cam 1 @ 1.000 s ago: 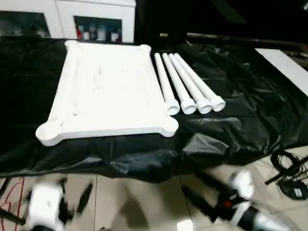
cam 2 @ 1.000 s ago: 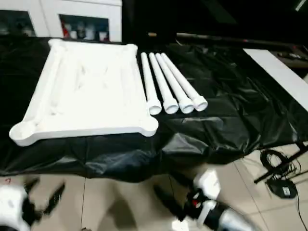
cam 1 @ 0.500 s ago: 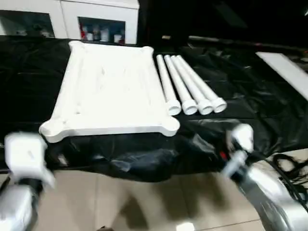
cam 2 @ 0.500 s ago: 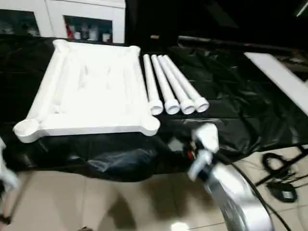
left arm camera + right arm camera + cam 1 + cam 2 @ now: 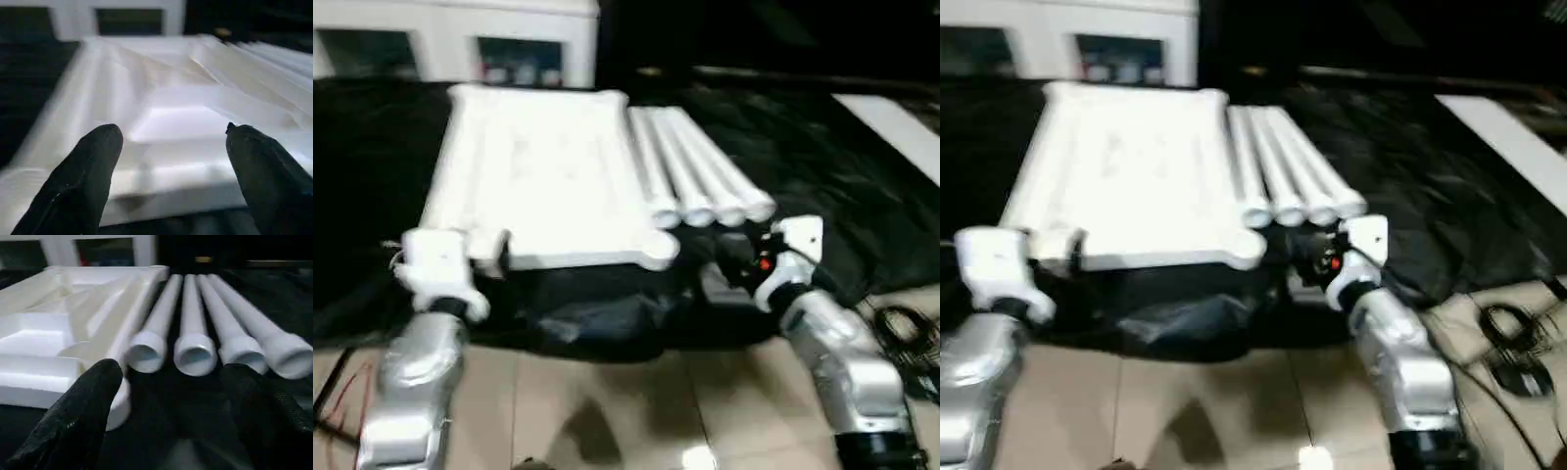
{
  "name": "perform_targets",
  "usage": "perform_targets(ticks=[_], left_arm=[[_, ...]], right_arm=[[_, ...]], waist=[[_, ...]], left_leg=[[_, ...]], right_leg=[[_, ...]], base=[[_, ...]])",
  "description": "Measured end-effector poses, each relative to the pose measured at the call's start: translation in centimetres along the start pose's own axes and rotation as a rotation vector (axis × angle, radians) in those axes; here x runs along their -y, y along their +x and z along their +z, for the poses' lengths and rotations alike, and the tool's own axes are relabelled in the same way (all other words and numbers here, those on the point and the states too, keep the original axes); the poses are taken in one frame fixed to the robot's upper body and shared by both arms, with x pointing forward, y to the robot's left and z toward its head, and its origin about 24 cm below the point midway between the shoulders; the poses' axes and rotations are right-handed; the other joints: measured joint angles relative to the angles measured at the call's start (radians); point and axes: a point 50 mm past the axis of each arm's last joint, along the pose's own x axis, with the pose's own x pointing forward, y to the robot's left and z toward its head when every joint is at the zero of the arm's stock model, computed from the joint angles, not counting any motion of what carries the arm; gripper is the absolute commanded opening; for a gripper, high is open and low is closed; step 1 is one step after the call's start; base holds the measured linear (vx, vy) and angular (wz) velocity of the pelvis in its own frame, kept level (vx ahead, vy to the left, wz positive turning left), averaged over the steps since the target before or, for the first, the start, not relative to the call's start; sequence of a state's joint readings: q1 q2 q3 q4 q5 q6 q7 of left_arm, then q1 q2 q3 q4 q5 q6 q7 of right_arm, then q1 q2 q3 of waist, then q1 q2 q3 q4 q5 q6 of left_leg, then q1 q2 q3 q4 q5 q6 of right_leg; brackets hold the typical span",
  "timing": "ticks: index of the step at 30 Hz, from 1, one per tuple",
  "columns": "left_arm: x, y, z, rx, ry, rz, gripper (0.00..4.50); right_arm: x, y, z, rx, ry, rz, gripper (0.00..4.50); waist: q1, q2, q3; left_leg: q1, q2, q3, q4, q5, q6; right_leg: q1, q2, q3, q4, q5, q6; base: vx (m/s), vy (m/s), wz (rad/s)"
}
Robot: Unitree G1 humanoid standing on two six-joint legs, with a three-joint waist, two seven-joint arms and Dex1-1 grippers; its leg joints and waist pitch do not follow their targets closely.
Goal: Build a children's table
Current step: Move to table
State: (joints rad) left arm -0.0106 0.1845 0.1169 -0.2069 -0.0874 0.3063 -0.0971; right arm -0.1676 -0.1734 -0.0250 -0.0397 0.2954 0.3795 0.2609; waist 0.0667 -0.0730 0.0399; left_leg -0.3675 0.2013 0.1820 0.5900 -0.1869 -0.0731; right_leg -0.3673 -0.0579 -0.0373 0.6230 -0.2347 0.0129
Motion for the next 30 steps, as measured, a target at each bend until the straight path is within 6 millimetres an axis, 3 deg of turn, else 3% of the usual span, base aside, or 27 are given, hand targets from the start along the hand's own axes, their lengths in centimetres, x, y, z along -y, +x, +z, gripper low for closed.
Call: perform_targets(ticks=[2,5,6,7,9,10,12,13,16,18,19,21,24,26,27,29,30], left_arm=[[0.8,0.0,-0.2,-0.008,-0.004,-0.025,3.88],[0.8,0.5,0.8,0.029,0.044,-0.020,3.88],[0.8,0.7,1.1,0.040,0.049,-0.019,3.88],[1.1,0.9,1.9,0.070,0.047,-0.024,3.88],[1.6,1.1,2.6,0.102,0.041,-0.033,3.88],[1.7,1.1,2.7,0.104,0.040,-0.035,3.88],[2.0,1.2,2.6,0.101,0.039,-0.045,3.88],[2.0,1.1,2.4,0.095,0.057,-0.049,3.88],[1.2,1.2,1.9,0.069,0.074,-0.022,3.88],[1.1,1.4,1.9,0.068,0.072,-0.020,3.88],[1.3,1.6,2.1,0.077,0.071,-0.026,3.88],[1.7,1.9,2.5,0.088,0.072,-0.045,3.88],[2.2,2.0,2.5,0.088,0.080,-0.083,3.88],[2.3,2.1,2.3,0.079,0.088,-0.088,3.88],[2.4,2.1,2.3,0.077,0.089,-0.090,3.88],[2.8,2.2,2.4,0.080,0.087,-0.104,3.88],[3.0,2.3,2.5,0.085,0.088,-0.111,3.88]], right_arm=[[-0.5,0.0,-0.5,-0.022,-0.019,0.019,3.70],[-1.3,0.6,-0.2,0.003,-0.019,0.051,3.70],[-1.4,0.8,-0.1,0.011,-0.026,0.061,3.70],[-1.7,1.1,0.2,0.027,-0.040,0.078,3.70],[-1.9,1.2,-0.1,0.025,-0.039,0.096,3.70],[-2.1,1.3,-0.2,0.024,-0.037,0.106,3.70],[-2.4,1.5,-0.6,0.011,-0.033,0.121,3.70],[-2.9,1.8,-0.8,0.002,-0.042,0.136,3.70],[-4.3,2.5,-0.2,0.035,-0.033,0.182,3.70],[-4.3,2.5,0.0,0.044,-0.036,0.183,3.70],[-4.0,2.5,0.0,0.043,-0.038,0.173,3.70],[-3.4,2.3,0.0,0.043,-0.037,0.152,3.70],[-3.0,2.1,-0.1,0.042,-0.034,0.131,3.70],[-2.8,2.1,-0.1,0.041,-0.034,0.128,3.70],[-2.8,2.1,-0.1,0.041,-0.039,0.127,3.70],[-2.1,1.7,-0.3,0.033,-0.045,0.111,3.70],[-1.9,1.6,-0.3,0.033,-0.044,0.106,3.70]], waist=[[-0.010,-0.008,0.002],[-0.009,-0.025,0.004],[-0.009,-0.024,0.004],[-0.011,-0.020,0.004],[-0.013,-0.009,0.007],[-0.010,-0.002,0.008],[-0.001,0.014,0.018],[0.001,0.011,0.025],[0.011,0.010,0.031],[0.011,0.008,0.029],[0.014,0.002,0.025],[0.020,0.001,0.020],[0.015,0.016,0.011],[0.006,0.015,0.010],[0.005,0.015,0.009],[0.013,0.022,0.006],[0.019,0.025,0.005]], left_leg=[[-0.001,0.000,0.000,0.000,0.000,0.000],[-0.002,0.002,-0.001,0.000,0.000,-0.001],[-0.003,0.002,-0.001,0.000,0.000,-0.001],[-0.019,-0.009,-0.028,0.001,0.005,0.007],[-0.030,-0.018,-0.063,0.002,0.012,0.017],[-0.035,-0.021,-0.074,0.002,0.011,0.016],[-0.034,-0.023,-0.084,0.000,0.008,0.021],[-0.008,-0.010,-0.061,-0.004,0.006,0.019],[0.026,-0.010,-0.041,-0.007,-0.006,0.014],[0.037,-0.012,-0.032,-0.011,-0.014,0.014],[0.036,-0.012,-0.028,-0.012,-0.016,0.016],[0.037,-0.012,-0.027,-0.015,-0.022,0.019],[0.039,-0.017,-0.028,-0.015,-0.035,0.030],[0.044,-0.029,-0.036,-0.005,-0.051,0.038],[0.042,-0.032,-0.038,0.005,-0.061,0.052],[0.020,-0.033,-0.048,0.035,-0.087,0.096],[0.016,-0.029,-0.056,0.042,-0.091,0.100]], right_leg=[[-0.002,0.000,0.000,0.001,-0.001,-0.001],[-0.005,0.001,-0.001,0.005,-0.002,-0.004],[-0.005,0.001,-0.001,0.005,-0.002,-0.004],[0.003,-0.005,-0.023,-0.002,-0.001,-0.004],[0.019,-0.016,-0.063,-0.018,0.000,-0.005],[0.029,-0.021,-0.080,-0.026,-0.001,-0.005],[0.069,-0.034,-0.123,-0.050,-0.009,0.007],[0.077,-0.034,-0.116,-0.051,-0.021,0.007],[0.103,-0.032,-0.091,-0.046,-0.037,0.008],[0.110,-0.032,-0.080,-0.047,-0.046,0.011],[0.117,-0.032,-0.077,-0.050,-0.047,0.013],[0.123,-0.030,-0.077,-0.062,-0.048,0.014],[0.124,-0.029,-0.071,-0.065,-0.059,0.024],[0.115,-0.032,-0.051,-0.034,-0.088,0.034],[0.120,-0.033,-0.041,-0.022,-0.102,0.035],[0.136,-0.008,-0.016,-0.027,-0.117,0.036],[0.141,0.004,-0.003,-0.030,-0.120,0.036]], base=[[0.000,0.000,0.00],[0.000,0.000,0.00],[0.000,0.000,0.00],[-0.018,0.002,0.25],[-0.004,0.009,0.40],[0.029,0.018,0.61],[0.032,0.019,0.61],[0.046,0.000,0.41],[0.035,-0.001,0.17],[0.091,0.018,-0.06],[0.171,0.015,-0.09],[0.131,0.002,-0.01],[0.142,0.010,0.00],[0.142,-0.018,0.07],[0.136,-0.028,0.10],[0.156,-0.028,0.22],[0.118,-0.029,0.25]])
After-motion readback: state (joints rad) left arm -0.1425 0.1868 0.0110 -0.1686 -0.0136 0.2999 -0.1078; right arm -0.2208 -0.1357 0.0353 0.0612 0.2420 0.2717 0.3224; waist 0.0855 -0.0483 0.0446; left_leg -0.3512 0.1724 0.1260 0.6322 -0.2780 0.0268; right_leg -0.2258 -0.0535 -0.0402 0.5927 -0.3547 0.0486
